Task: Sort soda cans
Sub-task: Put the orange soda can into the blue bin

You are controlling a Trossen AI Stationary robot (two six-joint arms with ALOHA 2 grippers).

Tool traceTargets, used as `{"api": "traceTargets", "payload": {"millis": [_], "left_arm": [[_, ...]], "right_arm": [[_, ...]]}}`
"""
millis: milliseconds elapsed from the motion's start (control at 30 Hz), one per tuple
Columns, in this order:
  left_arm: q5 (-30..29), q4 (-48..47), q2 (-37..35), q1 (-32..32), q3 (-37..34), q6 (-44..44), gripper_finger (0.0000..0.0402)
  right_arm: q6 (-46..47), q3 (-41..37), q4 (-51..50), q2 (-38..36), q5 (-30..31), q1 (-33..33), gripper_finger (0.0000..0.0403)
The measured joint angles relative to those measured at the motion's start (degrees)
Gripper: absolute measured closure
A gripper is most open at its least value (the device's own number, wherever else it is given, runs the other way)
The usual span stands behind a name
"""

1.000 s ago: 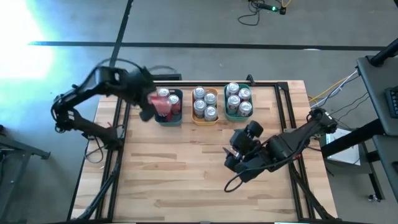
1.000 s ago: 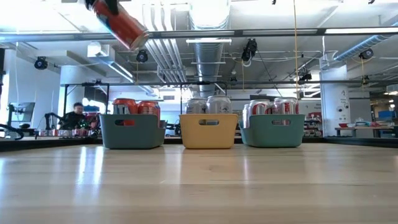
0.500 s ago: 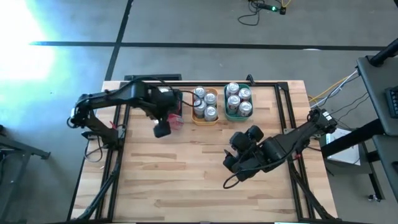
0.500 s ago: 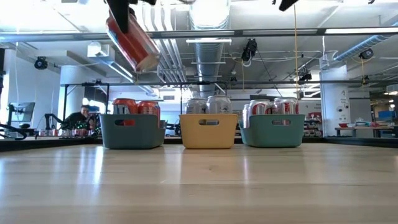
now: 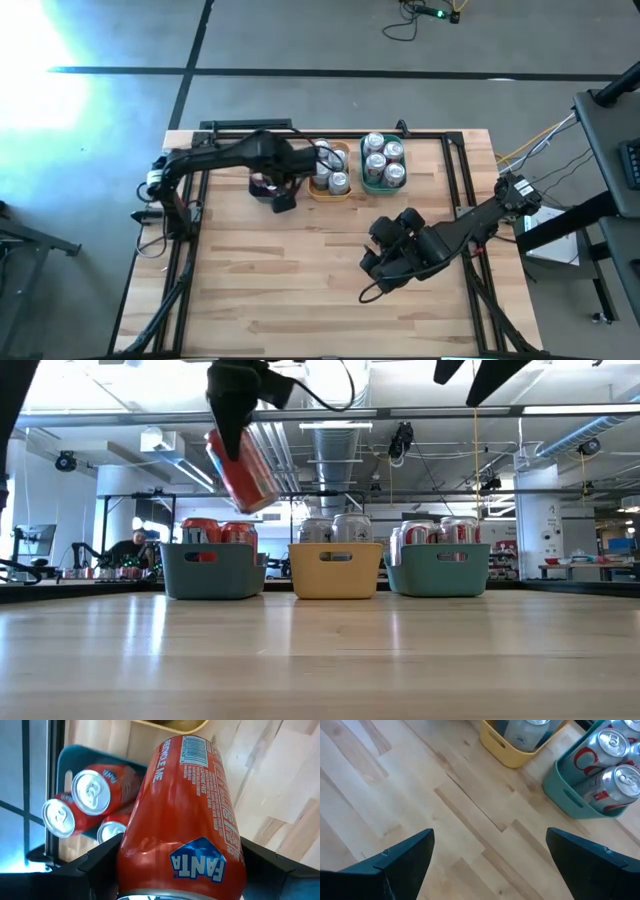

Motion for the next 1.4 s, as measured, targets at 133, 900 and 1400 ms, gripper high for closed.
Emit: {"api": "traceTargets", "payload": {"millis": [133, 900, 1400], "left_arm": [[-0.09, -0.18, 2.19, 0.63, 0.68, 3.11, 0.0109], [-15.23, -0.17, 0.67, 2.53, -6.5, 31.43, 0.0109], [-13.23, 0.68, 1.08, 1.9, -8.51, 30.36, 0.0109]], "right_arm": [[0.01, -0.05, 0.15, 0.0, -0.01, 0.09, 0.0023], [0.42, -0.05, 0.47, 0.0, 0.0, 0.55, 0.0023], [-1.06, -0.05, 0.45, 0.0, -0.22, 0.5, 0.0023]]}}
